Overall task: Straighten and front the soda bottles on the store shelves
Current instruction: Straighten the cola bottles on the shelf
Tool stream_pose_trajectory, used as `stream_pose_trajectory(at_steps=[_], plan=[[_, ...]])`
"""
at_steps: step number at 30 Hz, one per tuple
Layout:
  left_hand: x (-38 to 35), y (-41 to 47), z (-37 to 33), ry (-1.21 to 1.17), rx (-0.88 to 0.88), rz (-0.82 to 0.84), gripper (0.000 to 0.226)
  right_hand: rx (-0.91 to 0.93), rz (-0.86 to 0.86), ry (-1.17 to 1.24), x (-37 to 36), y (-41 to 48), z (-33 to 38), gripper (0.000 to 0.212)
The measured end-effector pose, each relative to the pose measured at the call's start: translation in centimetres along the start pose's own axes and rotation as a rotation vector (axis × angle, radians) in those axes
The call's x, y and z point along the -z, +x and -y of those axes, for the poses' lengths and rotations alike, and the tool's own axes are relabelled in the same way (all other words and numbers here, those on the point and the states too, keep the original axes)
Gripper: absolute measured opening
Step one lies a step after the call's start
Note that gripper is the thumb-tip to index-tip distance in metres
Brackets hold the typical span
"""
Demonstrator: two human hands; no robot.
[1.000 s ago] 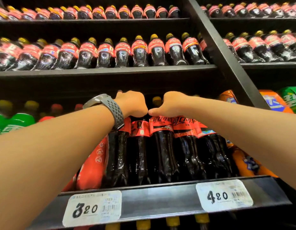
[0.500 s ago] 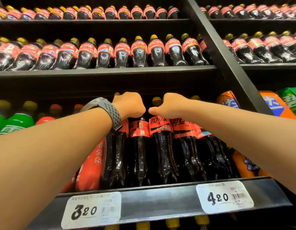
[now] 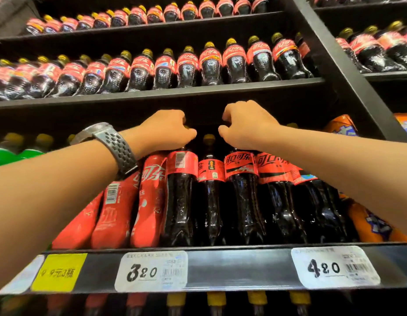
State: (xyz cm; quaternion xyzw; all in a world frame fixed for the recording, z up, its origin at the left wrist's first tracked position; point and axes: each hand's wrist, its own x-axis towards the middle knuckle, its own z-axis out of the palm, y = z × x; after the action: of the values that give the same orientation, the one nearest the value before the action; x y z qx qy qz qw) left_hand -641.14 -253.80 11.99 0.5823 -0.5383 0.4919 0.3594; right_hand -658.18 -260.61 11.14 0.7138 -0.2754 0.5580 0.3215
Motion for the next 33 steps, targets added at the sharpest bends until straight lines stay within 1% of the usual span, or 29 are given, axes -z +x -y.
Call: stream_pose_trajectory(at_steps=[2, 4, 6, 8, 12, 15, 18, 21, 24, 27, 30, 33], plan=[[0.1, -0.4, 0.9, -0.029, 0.041, 0.045, 0.041, 0.025, 0.007, -0.02, -0.1, 0.3, 0.9, 0.037], [0.0, -0.6, 1.5, -0.125, 0.058, 0.071, 0.041, 0.017, 0.068, -0.061, -0.5, 0.8, 1.8, 0.038], [-0.2, -0.5, 1.8, -0.21, 0.062, 0.065, 0.042, -0.003, 0.137, -0.153, -1.1, 1.4, 2.4, 0.043], [-0.5, -0.3, 2.1, -0.255, 0.051, 0.06, 0.038, -0.038, 0.166, -0.243, -2.0, 2.1, 3.0, 0.051], [-1.1, -0.1, 3.0, -0.31, 0.07, 0.041, 0.034, -0.054, 0.151, -0.336, -3.9, 2.8, 3.9, 0.061], [-1.6, -0.2, 3.5, -0.28, 0.055, 0.031, 0.038, -0.089, 0.128, -0.345, -4.5, 2.9, 4.6, 0.054], [-2.1, -0.6, 3.7, -0.273, 0.041, 0.008, 0.049, -0.157, 0.161, -0.304, -4.3, 3.3, 5.0, 0.042], [-2.5, -0.8, 3.9, -0.283, 0.048, -0.016, 0.054, -0.206, 0.206, -0.191, -3.9, 3.8, 5.3, 0.031], [-2.6, -0.7, 4.2, -0.384, 0.113, 0.034, 0.043, -0.223, 0.247, -0.128, -3.2, 3.9, 5.4, 0.026], [-2.4, -0.4, 4.2, -0.478, 0.143, 0.099, 0.029, -0.209, 0.279, -0.061, -2.4, 3.6, 5.4, 0.029], [-2.4, -0.3, 4.5, -0.573, 0.164, 0.099, 0.022, -0.192, 0.244, -0.007, -1.8, 3.2, 5.7, 0.034], [-2.5, -0.2, 4.6, -0.663, 0.183, 0.078, 0.022, -0.158, 0.257, 0.007, -1.4, 3.2, 5.2, 0.029]])
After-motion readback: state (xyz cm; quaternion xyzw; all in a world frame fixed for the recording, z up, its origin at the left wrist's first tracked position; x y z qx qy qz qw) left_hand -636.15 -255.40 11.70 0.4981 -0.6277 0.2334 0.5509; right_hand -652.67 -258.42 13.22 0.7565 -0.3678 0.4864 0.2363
